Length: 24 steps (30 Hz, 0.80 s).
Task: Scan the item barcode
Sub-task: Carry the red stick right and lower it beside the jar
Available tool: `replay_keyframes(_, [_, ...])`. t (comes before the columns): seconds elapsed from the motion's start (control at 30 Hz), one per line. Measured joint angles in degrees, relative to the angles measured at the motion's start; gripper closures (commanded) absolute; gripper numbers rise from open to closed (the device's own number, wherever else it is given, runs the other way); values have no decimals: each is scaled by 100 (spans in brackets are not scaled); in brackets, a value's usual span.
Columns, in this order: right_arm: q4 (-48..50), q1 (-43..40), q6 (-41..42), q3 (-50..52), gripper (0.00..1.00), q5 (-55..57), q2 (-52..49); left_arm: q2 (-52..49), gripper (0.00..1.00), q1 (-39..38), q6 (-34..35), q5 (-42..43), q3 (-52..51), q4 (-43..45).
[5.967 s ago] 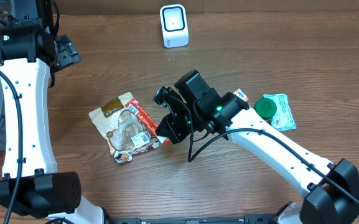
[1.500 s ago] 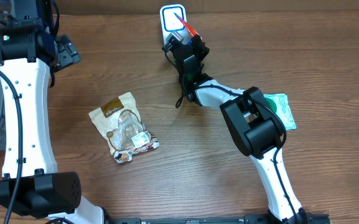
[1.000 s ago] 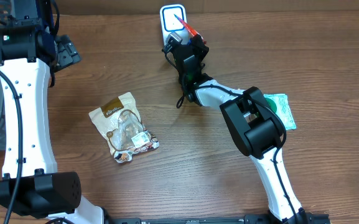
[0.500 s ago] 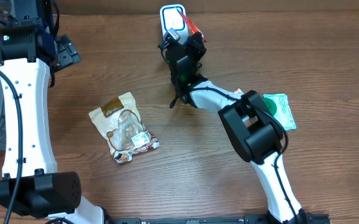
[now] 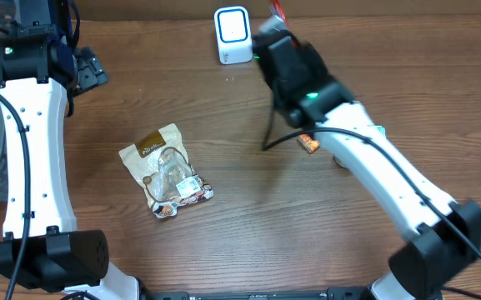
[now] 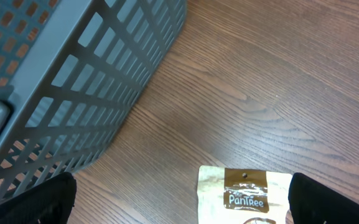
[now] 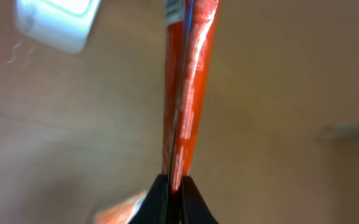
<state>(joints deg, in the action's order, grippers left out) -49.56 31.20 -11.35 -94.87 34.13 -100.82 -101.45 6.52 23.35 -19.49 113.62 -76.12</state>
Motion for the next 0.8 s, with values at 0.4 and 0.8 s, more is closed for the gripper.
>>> replay_keyframes(0.4, [-2175,-892,2164,1012,96,-2796,-9,0,0,0,0,0,0,2])
replay_keyframes(0.8, [-1663,-892,2465,1860,74,-3095,-39,0,0,0,0,0,0,2])
